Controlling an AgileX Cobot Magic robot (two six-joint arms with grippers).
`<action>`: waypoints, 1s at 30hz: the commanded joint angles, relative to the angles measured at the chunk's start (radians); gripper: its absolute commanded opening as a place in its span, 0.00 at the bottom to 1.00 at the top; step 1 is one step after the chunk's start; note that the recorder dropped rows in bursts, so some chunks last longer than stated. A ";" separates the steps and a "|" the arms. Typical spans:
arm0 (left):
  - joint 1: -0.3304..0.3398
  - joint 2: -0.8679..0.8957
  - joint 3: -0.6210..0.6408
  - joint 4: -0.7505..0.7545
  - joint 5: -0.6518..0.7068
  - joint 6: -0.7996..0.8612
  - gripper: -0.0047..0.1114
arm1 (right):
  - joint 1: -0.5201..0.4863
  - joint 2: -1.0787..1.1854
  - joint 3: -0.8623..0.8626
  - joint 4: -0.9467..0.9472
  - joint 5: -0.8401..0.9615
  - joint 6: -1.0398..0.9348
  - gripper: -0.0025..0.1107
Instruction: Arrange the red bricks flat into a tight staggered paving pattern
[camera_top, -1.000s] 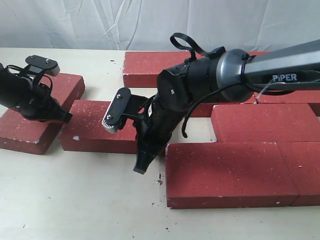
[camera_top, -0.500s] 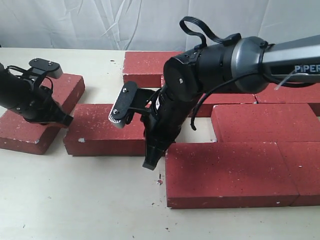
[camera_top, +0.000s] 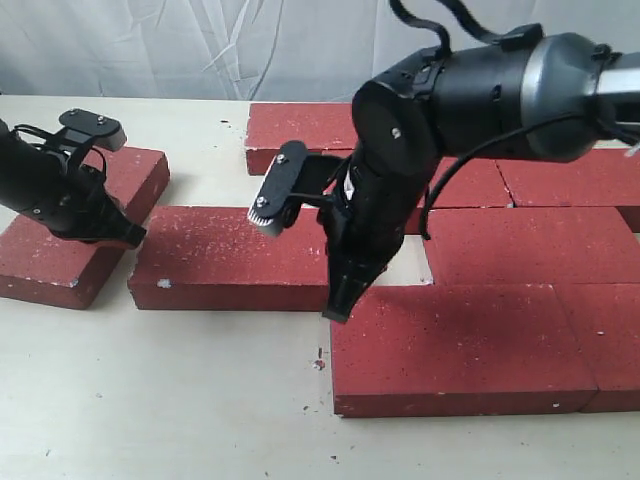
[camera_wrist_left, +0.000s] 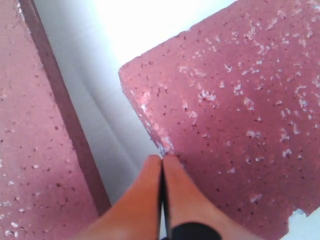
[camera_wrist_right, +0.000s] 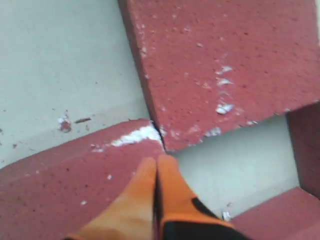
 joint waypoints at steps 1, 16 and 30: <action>-0.001 0.002 -0.007 0.022 0.018 0.003 0.04 | -0.124 -0.092 0.080 -0.022 -0.054 0.023 0.01; -0.001 0.037 -0.016 -0.012 0.035 0.005 0.04 | -0.311 -0.120 0.127 0.077 -0.250 0.023 0.01; -0.081 0.037 -0.018 -0.076 0.005 0.034 0.04 | -0.311 -0.120 0.127 0.077 -0.254 0.023 0.01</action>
